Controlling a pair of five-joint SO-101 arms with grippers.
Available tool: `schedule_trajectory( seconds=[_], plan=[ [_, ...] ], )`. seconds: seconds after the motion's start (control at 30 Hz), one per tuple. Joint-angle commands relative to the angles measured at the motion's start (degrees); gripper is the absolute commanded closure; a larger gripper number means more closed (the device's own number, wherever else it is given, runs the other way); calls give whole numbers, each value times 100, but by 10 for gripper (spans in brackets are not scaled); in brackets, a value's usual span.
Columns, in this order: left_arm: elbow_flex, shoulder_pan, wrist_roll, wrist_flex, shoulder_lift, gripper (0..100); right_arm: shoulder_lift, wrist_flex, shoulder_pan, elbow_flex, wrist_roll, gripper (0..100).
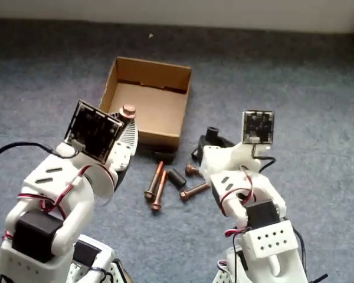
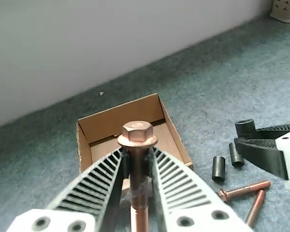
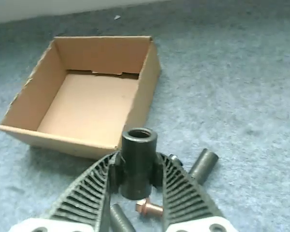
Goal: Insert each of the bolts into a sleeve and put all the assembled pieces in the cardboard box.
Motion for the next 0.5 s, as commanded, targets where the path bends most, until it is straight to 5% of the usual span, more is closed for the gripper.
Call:
schedule_trajectory(
  seconds=[0.0, 0.47],
  plan=[
    [980, 4, 0, -914, -734, 994, -145, -127, -611, -66, 0, 994],
    [2914, -611, 1934, -2154, -3029, 994, -154, -2563, -2308, 1798, 0, 994]
  ],
)
